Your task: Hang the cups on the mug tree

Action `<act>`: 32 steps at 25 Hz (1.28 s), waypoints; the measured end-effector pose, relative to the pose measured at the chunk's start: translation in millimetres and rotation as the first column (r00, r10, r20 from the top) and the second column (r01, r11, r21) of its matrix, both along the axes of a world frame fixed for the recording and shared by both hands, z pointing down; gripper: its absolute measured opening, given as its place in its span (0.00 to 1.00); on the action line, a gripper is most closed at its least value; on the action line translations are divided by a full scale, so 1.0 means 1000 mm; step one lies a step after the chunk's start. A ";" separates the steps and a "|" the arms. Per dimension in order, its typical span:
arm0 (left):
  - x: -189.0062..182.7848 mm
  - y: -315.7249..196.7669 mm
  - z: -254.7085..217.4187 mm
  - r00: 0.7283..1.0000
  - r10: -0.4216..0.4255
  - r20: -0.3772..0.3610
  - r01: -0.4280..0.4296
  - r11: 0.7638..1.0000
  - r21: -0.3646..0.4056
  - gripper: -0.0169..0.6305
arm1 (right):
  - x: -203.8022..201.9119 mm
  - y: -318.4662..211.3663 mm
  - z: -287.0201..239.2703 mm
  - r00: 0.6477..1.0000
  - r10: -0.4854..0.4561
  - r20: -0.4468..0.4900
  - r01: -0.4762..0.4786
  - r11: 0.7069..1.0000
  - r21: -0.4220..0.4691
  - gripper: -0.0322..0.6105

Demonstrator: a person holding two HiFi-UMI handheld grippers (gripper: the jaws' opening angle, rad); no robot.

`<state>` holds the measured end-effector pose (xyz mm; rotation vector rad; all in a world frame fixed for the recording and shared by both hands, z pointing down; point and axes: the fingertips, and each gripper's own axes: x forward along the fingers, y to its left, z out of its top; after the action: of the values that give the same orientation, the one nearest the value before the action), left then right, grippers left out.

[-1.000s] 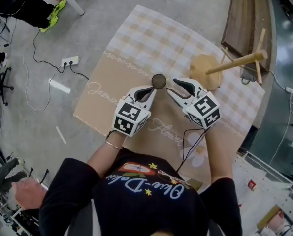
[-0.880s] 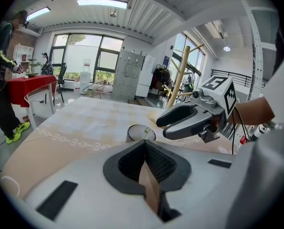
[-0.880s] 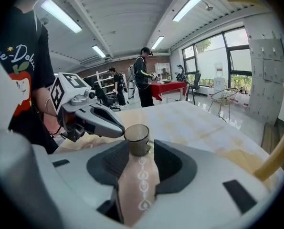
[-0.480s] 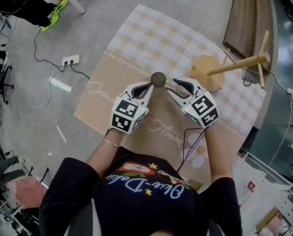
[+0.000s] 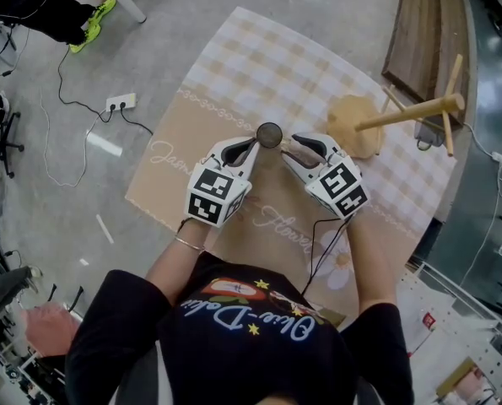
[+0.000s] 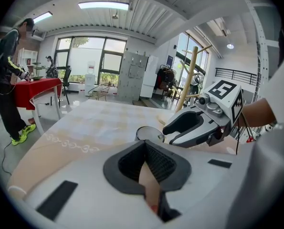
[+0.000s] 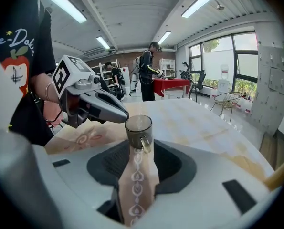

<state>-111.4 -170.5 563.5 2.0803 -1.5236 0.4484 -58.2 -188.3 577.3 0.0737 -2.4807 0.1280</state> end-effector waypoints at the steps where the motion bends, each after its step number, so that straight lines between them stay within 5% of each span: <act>1: -0.001 0.000 0.000 1.000 0.002 0.001 -0.002 1.000 -0.001 0.04 | -0.002 0.000 0.000 1.000 -0.006 -0.002 0.006 1.000 0.010 0.30; 15: -0.007 -0.003 0.000 1.000 0.000 0.007 0.000 1.000 -0.003 0.04 | -0.012 0.004 0.015 0.991 -0.090 -0.097 0.100 0.989 0.105 0.22; 32: -0.009 -0.006 0.000 1.000 -0.008 0.000 0.008 1.000 0.005 0.04 | -0.017 0.000 0.019 0.998 -0.026 -0.050 0.030 0.997 0.078 0.13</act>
<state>-120.4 -176.4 563.5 2.0772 -1.5338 0.4417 -74.7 -187.9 596.2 0.0740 -2.4363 0.0166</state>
